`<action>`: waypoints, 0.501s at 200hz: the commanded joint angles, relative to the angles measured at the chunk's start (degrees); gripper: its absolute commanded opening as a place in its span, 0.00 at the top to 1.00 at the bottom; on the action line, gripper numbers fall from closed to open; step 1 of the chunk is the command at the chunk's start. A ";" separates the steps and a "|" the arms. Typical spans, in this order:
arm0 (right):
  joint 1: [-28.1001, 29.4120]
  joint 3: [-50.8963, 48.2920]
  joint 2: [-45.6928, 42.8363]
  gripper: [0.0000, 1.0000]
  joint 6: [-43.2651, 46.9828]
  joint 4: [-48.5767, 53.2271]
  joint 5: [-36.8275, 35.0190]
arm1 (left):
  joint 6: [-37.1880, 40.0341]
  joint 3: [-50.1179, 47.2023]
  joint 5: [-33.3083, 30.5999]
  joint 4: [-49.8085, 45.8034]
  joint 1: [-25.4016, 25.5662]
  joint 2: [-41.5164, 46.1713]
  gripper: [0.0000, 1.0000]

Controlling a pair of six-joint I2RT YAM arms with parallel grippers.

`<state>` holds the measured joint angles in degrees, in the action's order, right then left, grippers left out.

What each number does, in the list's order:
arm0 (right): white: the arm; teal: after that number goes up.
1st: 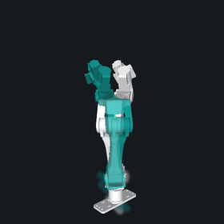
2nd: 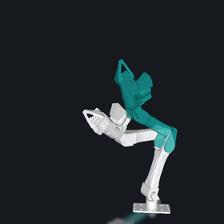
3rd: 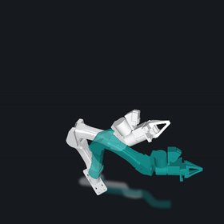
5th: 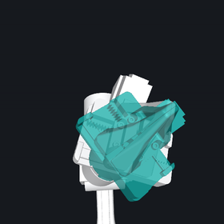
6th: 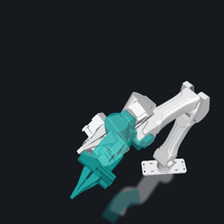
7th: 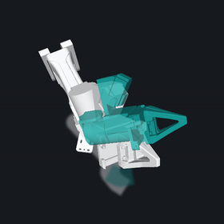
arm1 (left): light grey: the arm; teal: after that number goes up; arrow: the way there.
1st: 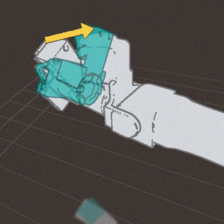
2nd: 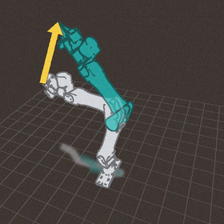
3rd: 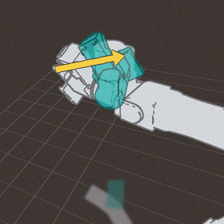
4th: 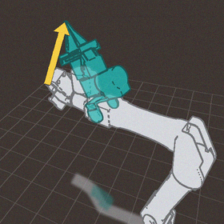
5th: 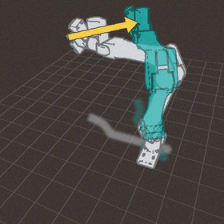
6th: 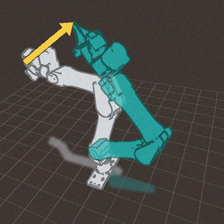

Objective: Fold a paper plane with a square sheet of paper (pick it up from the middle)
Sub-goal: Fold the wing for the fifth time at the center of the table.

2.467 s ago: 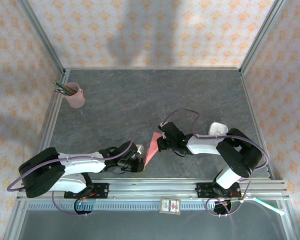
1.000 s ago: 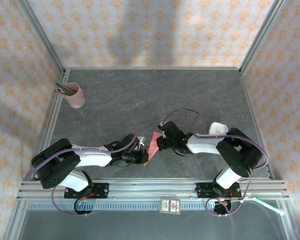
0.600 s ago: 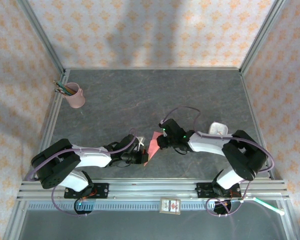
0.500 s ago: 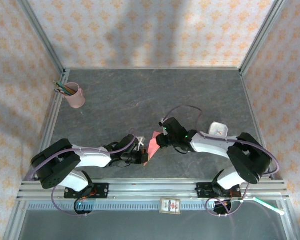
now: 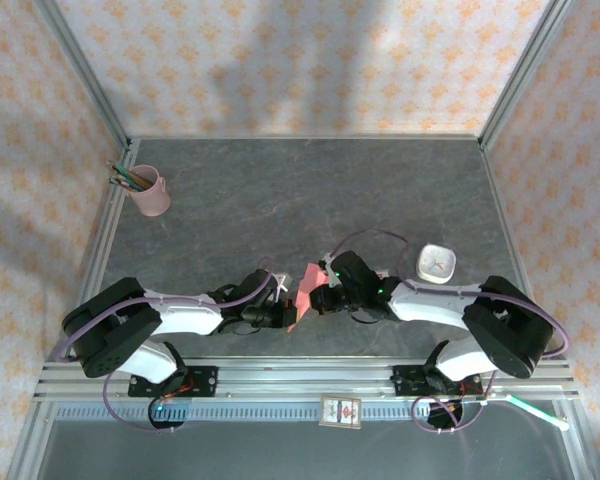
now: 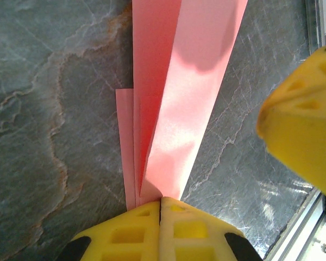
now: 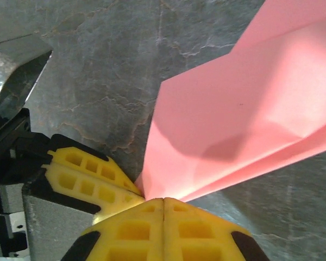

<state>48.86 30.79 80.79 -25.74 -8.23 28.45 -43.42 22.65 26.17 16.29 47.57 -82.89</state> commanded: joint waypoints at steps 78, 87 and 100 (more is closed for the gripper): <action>2.11 0.59 6.85 0.96 -4.62 -8.06 3.53 | 1.58 -2.79 -4.61 -10.58 -0.50 -2.44 1.00; 2.11 0.78 7.37 0.96 -4.60 -8.07 3.72 | 1.58 -2.71 -4.72 -10.58 -0.54 -2.51 1.00; 2.12 0.95 8.08 0.96 -4.44 -7.79 3.27 | 1.67 -2.70 -4.72 -10.75 -0.53 -2.51 1.00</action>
<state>50.63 30.81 87.57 -29.69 -14.68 31.53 -43.38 22.65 26.15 16.25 47.57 -82.89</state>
